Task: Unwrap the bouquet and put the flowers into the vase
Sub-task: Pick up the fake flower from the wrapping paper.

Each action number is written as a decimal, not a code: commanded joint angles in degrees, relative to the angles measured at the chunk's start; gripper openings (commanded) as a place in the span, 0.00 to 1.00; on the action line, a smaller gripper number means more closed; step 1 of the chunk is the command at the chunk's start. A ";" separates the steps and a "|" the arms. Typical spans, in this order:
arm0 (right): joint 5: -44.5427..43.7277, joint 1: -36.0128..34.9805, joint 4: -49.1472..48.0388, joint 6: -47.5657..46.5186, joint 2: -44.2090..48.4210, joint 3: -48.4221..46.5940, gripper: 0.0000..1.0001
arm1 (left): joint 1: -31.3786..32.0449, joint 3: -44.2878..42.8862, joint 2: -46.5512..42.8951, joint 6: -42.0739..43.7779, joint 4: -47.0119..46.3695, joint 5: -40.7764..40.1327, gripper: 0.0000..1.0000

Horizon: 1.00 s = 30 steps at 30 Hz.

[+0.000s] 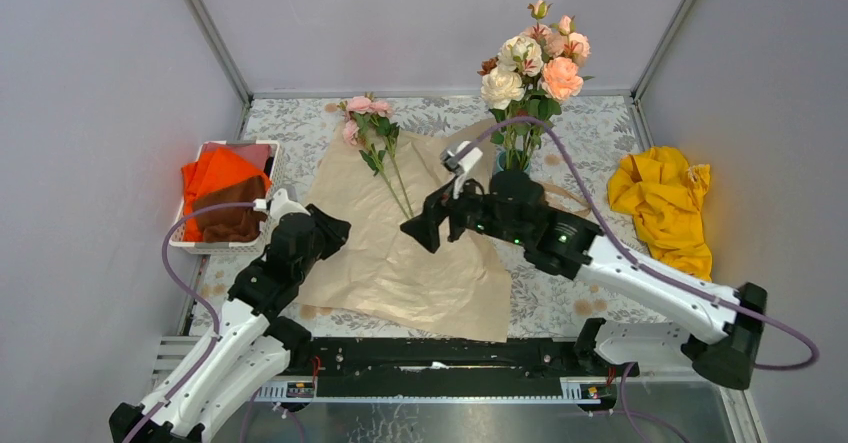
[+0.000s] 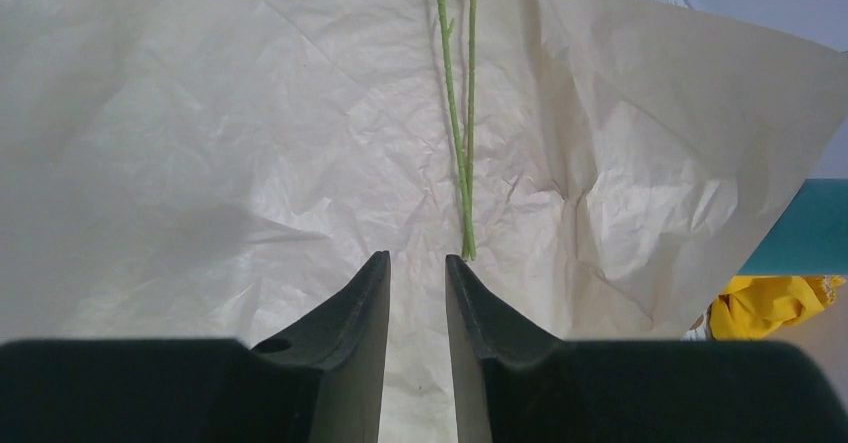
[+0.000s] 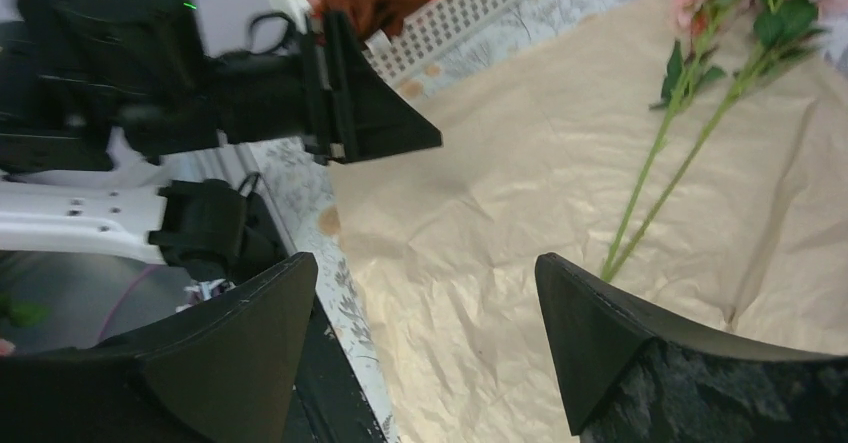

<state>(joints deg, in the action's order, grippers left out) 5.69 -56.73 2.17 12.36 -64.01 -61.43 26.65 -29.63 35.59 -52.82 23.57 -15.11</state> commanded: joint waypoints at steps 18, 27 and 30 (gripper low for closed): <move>-14.91 -1.94 12.05 -0.92 -37.71 -17.97 0.77 | -2.99 0.69 -6.12 2.12 5.78 0.56 0.33; -13.85 0.41 16.58 -2.53 -50.63 -30.03 0.72 | -3.10 0.28 -6.80 2.41 6.83 1.13 0.33; -13.23 2.19 18.52 -2.65 -54.14 -33.60 0.68 | -3.18 0.36 -7.02 2.69 6.91 1.13 0.33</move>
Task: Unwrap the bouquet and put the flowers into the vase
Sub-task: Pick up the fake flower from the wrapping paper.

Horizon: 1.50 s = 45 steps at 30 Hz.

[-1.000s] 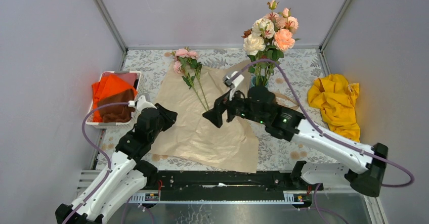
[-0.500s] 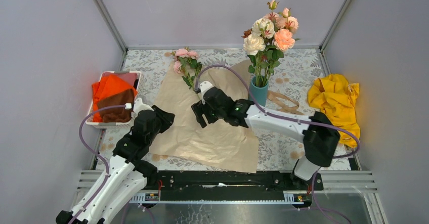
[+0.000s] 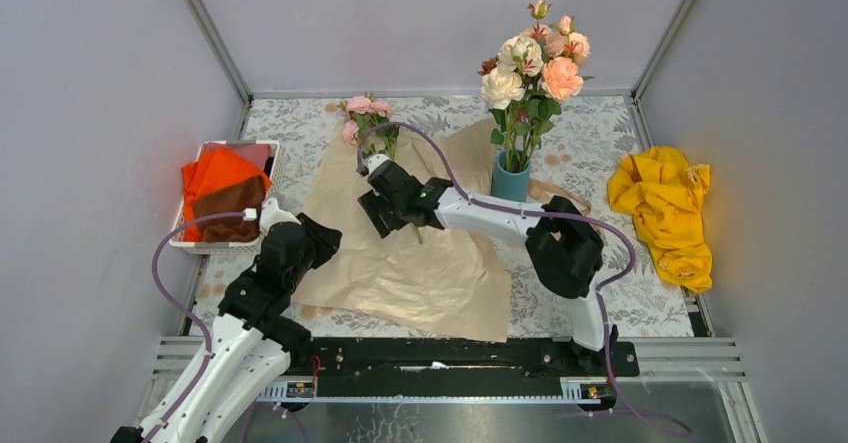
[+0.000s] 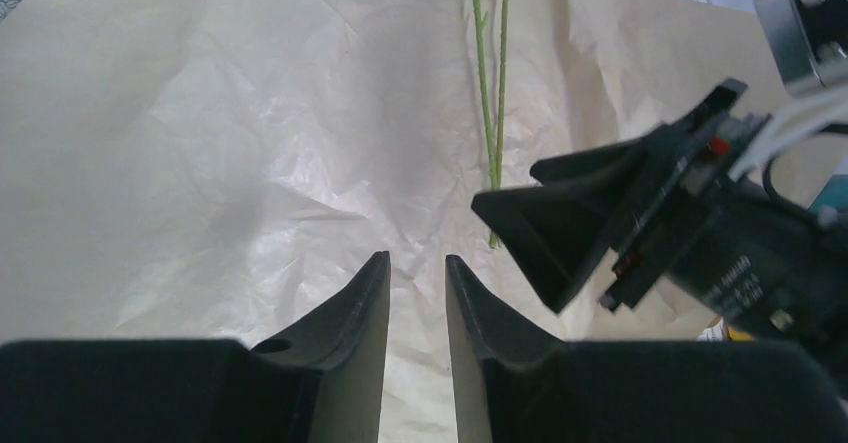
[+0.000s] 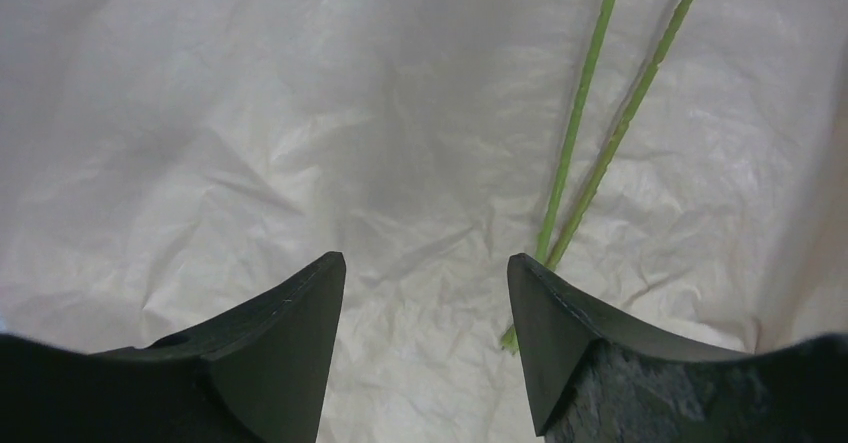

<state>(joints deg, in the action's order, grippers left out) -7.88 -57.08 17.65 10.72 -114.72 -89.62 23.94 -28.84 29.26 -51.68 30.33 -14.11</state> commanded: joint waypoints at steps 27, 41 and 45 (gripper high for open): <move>3.37 6.23 4.20 -2.02 -12.83 -9.52 0.48 | -0.71 1.36 0.85 1.67 -2.82 2.57 0.33; 4.23 6.89 3.20 -1.29 -13.48 -7.56 0.27 | -0.74 2.07 0.43 1.28 -2.98 3.31 0.33; 4.22 6.90 3.15 -1.26 -13.00 -7.40 0.16 | -0.74 2.38 0.45 1.10 -3.48 3.89 0.33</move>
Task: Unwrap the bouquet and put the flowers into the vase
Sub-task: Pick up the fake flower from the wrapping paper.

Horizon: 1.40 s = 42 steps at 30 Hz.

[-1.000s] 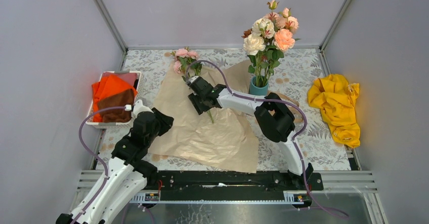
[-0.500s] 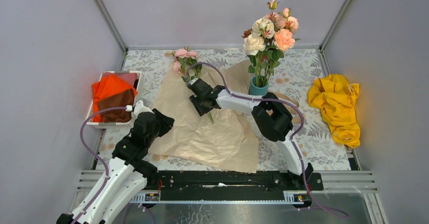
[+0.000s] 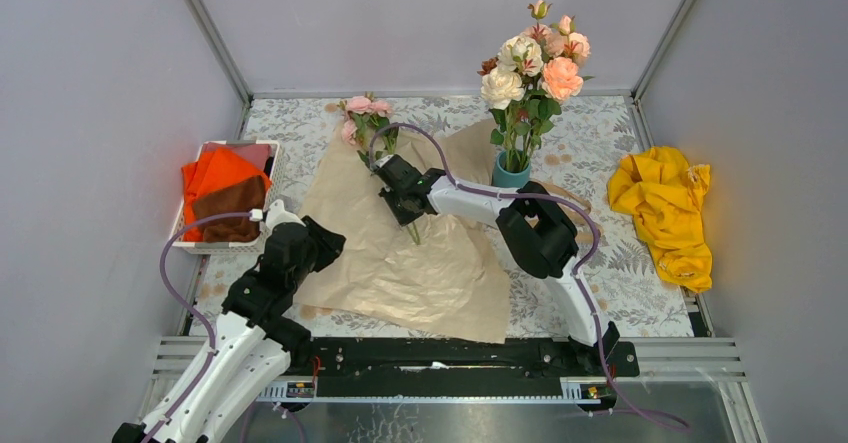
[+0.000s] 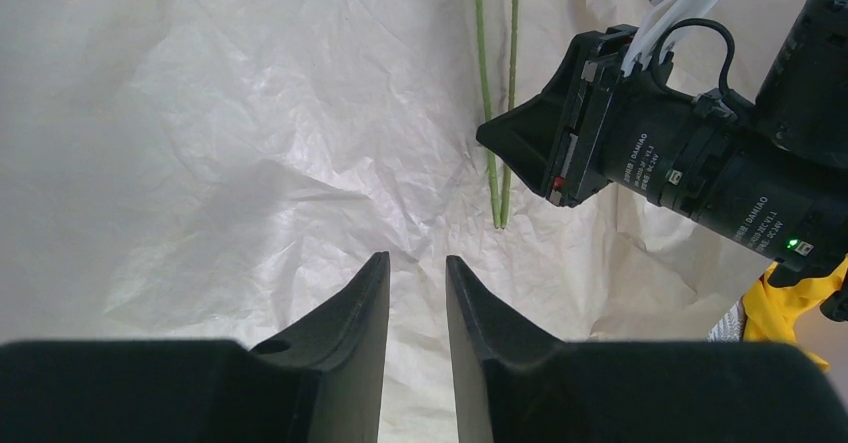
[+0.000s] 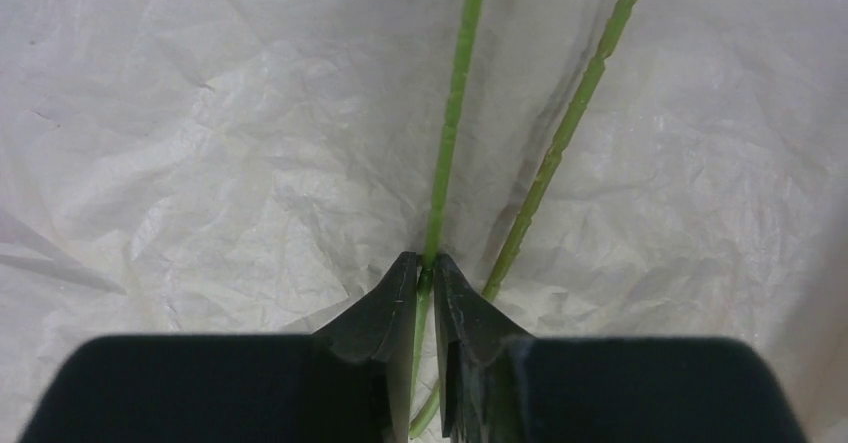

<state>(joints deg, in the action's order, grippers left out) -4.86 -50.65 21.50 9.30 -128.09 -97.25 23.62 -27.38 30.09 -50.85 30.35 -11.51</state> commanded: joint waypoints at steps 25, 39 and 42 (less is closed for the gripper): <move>10.76 0.47 -7.41 2.62 15.53 7.81 0.00 | -0.48 3.97 1.11 -2.16 -10.89 9.04 0.46; 16.96 0.47 -13.72 7.06 26.72 17.95 0.00 | -0.94 7.55 1.70 -6.09 -18.59 14.20 0.52; 17.56 0.47 -14.41 7.91 28.10 20.05 0.00 | -1.10 8.22 1.87 -7.30 -20.06 14.40 0.54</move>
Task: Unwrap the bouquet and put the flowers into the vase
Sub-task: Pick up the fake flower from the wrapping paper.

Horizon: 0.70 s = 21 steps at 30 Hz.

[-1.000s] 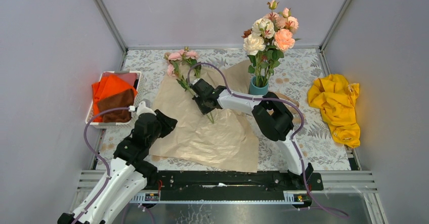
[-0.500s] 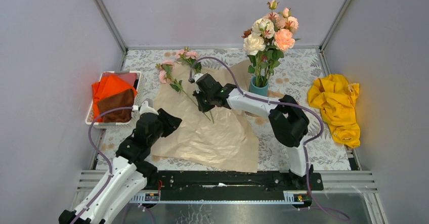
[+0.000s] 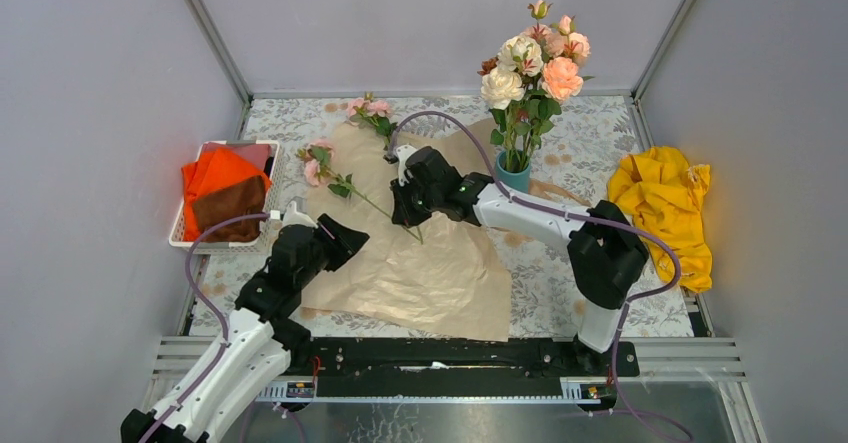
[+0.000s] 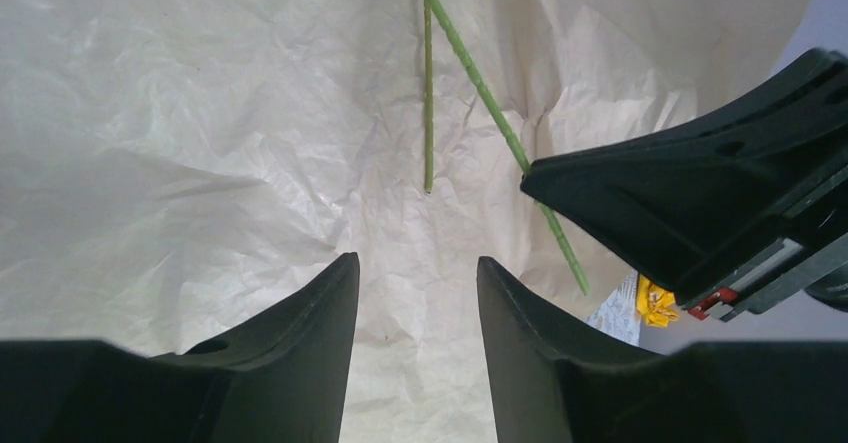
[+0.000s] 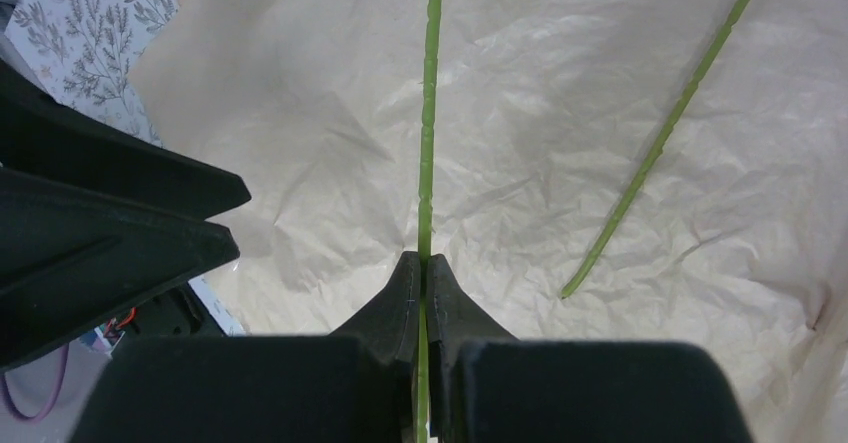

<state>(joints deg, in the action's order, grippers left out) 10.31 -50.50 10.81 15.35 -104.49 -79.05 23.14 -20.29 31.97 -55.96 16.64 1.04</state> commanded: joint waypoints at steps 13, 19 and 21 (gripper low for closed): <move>4.59 0.18 -7.38 5.32 9.93 10.31 0.00 | -2.54 6.23 4.90 -6.69 -19.84 3.03 0.66; 5.32 -1.64 -8.97 6.36 10.68 12.55 0.00 | -3.57 6.47 11.60 -7.43 -26.24 5.69 0.66; 5.15 -2.46 -9.63 6.83 10.84 13.43 0.00 | -3.79 6.65 13.13 -7.58 -27.86 6.16 0.66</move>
<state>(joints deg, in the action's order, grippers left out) 13.96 -51.07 5.08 20.75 -96.84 -66.76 20.16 -14.33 43.05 -62.48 -2.35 4.71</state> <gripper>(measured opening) 0.022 0.659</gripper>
